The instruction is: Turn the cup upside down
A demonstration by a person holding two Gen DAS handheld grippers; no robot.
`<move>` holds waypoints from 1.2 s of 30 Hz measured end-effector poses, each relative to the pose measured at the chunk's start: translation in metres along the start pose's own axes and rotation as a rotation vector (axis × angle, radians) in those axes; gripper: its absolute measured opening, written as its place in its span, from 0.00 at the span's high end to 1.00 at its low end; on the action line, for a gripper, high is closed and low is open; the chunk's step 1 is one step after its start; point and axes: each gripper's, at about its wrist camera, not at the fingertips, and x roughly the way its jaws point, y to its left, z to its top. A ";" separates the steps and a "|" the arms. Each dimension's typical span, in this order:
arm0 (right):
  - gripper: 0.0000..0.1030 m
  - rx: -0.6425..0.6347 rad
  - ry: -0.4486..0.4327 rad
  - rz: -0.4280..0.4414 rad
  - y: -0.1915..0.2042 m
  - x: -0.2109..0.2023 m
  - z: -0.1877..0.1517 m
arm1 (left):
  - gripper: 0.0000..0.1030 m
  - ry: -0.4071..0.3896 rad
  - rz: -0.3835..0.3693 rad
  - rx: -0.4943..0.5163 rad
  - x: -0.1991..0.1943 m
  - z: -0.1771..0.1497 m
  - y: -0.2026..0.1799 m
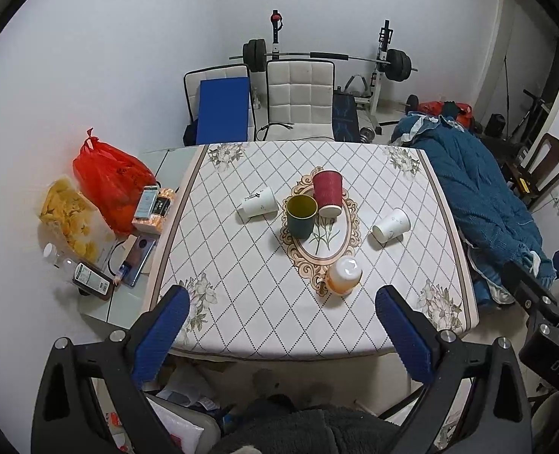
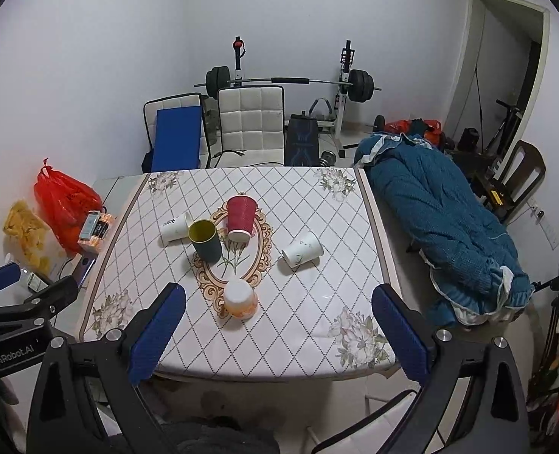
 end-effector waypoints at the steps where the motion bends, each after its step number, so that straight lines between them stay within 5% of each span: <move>1: 0.02 -0.003 0.002 0.002 0.000 0.000 0.001 | 0.02 0.000 0.002 0.002 -0.001 0.000 0.000; 36: 0.02 -0.007 0.006 0.032 -0.001 0.010 0.015 | 0.02 -0.004 0.011 0.002 -0.003 0.004 -0.005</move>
